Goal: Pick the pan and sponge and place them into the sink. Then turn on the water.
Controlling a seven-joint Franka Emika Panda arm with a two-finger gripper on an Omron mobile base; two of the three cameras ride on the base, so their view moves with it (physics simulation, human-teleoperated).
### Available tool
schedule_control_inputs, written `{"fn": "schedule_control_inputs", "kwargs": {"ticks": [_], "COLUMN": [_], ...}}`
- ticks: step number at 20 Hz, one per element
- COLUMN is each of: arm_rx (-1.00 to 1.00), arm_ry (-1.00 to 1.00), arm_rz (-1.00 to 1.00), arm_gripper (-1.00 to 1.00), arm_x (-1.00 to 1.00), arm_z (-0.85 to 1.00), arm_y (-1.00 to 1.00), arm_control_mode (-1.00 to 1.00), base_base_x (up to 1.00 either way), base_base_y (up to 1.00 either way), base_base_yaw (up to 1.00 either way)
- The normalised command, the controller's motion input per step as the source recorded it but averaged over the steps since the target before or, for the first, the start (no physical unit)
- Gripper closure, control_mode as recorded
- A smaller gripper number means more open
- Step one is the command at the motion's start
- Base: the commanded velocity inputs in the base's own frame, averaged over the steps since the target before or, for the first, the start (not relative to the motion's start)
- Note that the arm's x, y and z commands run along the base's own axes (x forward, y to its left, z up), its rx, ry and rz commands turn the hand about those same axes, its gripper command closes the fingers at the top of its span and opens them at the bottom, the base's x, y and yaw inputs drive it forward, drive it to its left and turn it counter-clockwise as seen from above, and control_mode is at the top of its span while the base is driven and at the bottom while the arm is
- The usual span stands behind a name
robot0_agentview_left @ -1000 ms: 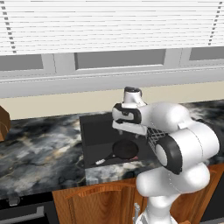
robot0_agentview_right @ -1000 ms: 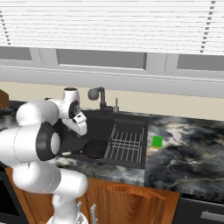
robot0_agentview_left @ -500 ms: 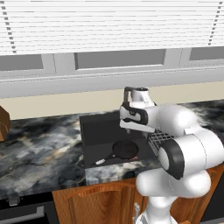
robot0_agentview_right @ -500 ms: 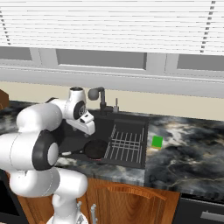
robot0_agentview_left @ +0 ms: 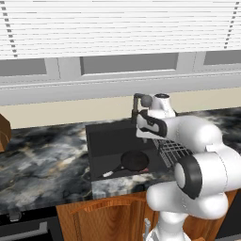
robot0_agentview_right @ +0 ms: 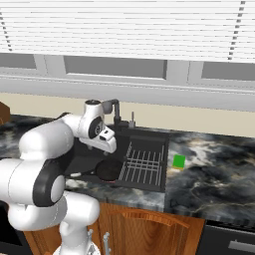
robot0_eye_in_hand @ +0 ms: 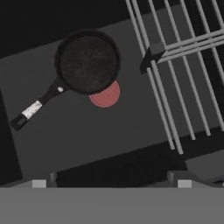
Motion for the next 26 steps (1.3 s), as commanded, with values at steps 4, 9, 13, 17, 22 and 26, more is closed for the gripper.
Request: {"fn": "schedule_control_inputs", "kwargs": {"ticks": [4,9,13,17,22,26], "arm_rx": [-0.01,0.0,0.0,0.0,0.03,0.03], "arm_ry": [-0.03,0.0,0.01,0.01,0.0,0.0], "arm_rz": [0.14,0.11,0.07,0.06,0.05,0.04], "arm_gripper": [-1.0,-1.0,-1.0,-1.0,-1.0,-1.0], "arm_x": [-0.07,-0.06,-0.01,-0.01,-0.01,0.0], "arm_z": [0.03,0.05,0.07,0.06,0.06,0.05], "arm_y": [-0.27,-0.3,-0.35,-0.37,-0.39,-0.37], "arm_control_mode": [-1.0,-1.0,-1.0,-1.0,-1.0,-1.0], "base_base_x": [0.0,0.0,0.0,0.0,0.0,0.0], "base_base_y": [0.0,0.0,0.0,0.0,0.0,0.0], "base_base_yaw": [0.0,0.0,0.0,0.0,0.0,0.0]}}
